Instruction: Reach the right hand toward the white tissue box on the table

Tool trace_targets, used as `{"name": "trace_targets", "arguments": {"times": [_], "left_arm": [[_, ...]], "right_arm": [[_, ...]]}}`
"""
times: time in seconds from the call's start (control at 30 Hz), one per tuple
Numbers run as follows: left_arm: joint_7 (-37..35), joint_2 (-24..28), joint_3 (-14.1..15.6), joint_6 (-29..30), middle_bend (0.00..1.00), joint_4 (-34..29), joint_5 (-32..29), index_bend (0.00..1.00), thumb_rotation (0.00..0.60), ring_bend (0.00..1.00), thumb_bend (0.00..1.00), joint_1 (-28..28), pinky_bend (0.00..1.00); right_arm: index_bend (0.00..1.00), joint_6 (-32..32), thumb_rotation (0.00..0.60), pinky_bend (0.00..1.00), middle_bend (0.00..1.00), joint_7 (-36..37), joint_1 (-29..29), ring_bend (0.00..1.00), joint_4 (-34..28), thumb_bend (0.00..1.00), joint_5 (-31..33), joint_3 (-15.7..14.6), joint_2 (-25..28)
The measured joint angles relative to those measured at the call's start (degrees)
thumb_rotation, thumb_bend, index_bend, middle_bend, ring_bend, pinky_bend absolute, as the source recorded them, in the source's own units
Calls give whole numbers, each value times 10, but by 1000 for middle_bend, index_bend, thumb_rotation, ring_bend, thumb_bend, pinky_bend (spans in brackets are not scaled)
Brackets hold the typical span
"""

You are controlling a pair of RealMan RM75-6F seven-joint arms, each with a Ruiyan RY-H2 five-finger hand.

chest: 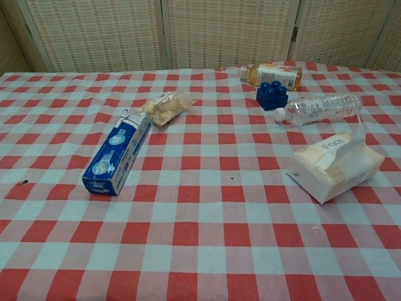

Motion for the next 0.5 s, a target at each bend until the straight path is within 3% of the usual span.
{"name": "trace_targets", "arguments": {"times": [0.37, 0.5], "left_arm": [[-2, 2, 1, 4, 483, -6, 4, 462, 600, 411, 525, 1, 582], [-8, 3, 1, 1, 483, -4, 2, 462, 600, 411, 525, 1, 583]], "right_arm": [[211, -57, 600, 825, 542, 17, 43, 589, 56, 23, 28, 25, -40], [211, -88, 600, 841, 566, 16, 87, 612, 87, 24, 34, 46, -75]]}}
